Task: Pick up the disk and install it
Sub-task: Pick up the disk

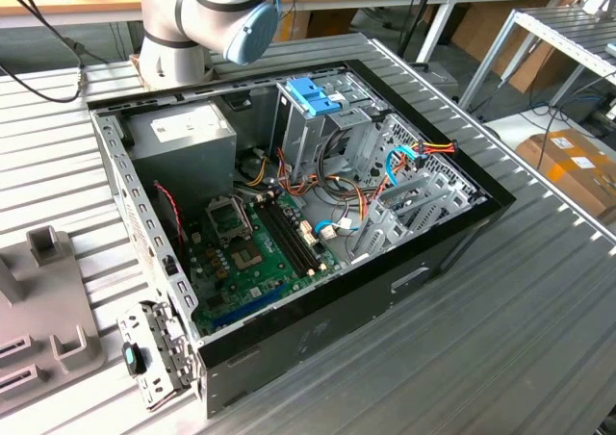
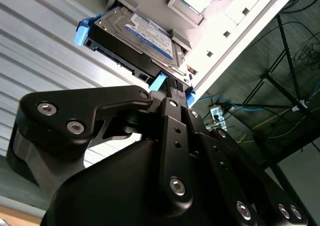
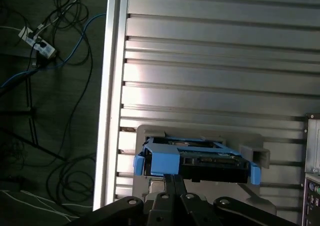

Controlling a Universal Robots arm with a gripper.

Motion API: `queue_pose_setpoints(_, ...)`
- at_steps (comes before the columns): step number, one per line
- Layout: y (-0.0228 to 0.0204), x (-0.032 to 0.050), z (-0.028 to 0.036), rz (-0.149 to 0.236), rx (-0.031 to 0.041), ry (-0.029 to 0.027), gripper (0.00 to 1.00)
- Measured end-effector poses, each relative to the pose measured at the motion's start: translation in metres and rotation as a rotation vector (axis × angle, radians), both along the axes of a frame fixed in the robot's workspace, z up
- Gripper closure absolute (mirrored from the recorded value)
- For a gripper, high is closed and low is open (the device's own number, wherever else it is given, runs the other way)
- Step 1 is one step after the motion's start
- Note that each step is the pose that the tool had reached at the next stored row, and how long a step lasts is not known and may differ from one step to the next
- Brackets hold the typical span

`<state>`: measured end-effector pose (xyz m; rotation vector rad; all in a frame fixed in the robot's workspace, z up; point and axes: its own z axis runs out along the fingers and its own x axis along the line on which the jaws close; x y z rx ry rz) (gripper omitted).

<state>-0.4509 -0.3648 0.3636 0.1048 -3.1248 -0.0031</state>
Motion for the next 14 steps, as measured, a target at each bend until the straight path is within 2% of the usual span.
queue_pose_setpoints(9,0.0000,0.0000,0.0000,0.002,0.0000,0.0000,0.89)
queue_pose_setpoints(14,0.0000,0.0000,0.0000,0.028,0.0000,0.0000,0.89)
